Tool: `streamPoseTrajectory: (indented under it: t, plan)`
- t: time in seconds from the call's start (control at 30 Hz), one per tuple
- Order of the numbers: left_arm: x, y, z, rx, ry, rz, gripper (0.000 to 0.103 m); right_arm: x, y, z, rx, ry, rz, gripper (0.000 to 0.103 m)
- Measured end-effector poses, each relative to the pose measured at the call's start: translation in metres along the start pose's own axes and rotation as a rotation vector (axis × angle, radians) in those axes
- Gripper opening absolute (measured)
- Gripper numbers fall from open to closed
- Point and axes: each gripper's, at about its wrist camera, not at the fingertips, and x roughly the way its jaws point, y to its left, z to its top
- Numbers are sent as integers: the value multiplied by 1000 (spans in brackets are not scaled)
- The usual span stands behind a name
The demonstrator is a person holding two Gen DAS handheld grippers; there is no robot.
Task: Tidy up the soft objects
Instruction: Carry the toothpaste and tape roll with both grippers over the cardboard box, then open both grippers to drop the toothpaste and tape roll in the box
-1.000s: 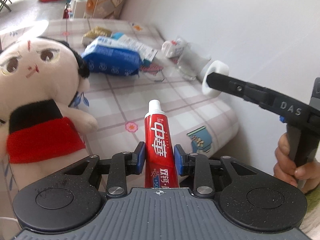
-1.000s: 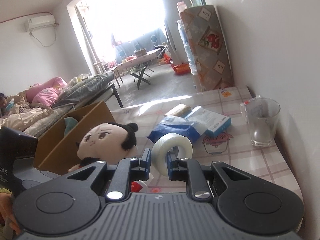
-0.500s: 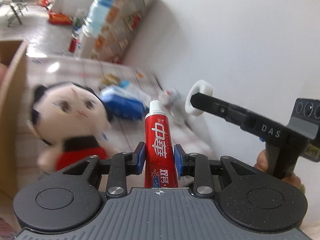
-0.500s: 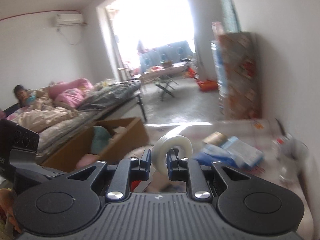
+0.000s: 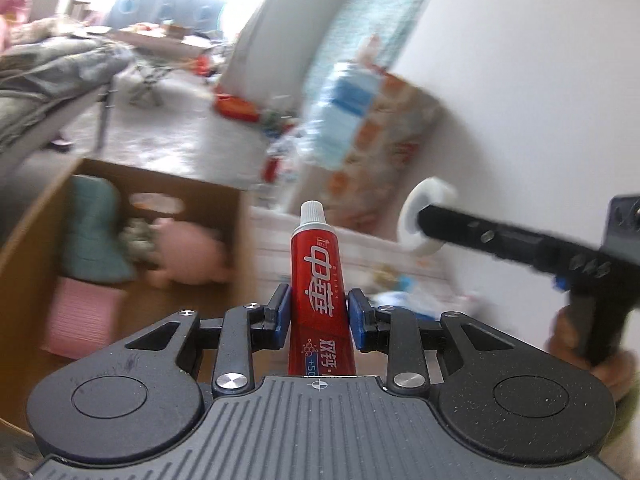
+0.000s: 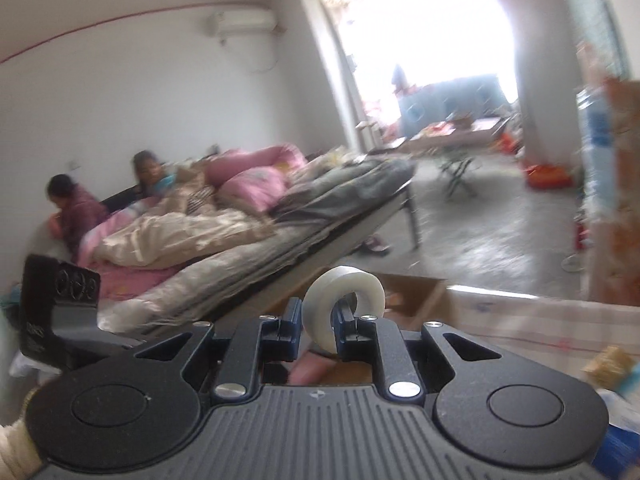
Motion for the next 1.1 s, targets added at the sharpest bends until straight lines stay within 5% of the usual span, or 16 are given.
streamPoseTrajectory:
  t: [0.17,0.43,0.73,1.1]
  plan:
    - [35,48,13,-24,78,144,29,81,-6,19,45,130,58,18]
    - [106,110,12,-53,290,276,29,186,-26,5,101,342,35,18]
    - [145,132,-1,6,437,370,29,231,-37,-7,91,475,-7,18]
    - [155,149,-3,-34,445,395,32,264,-24,-15,-45,669,-87,18]
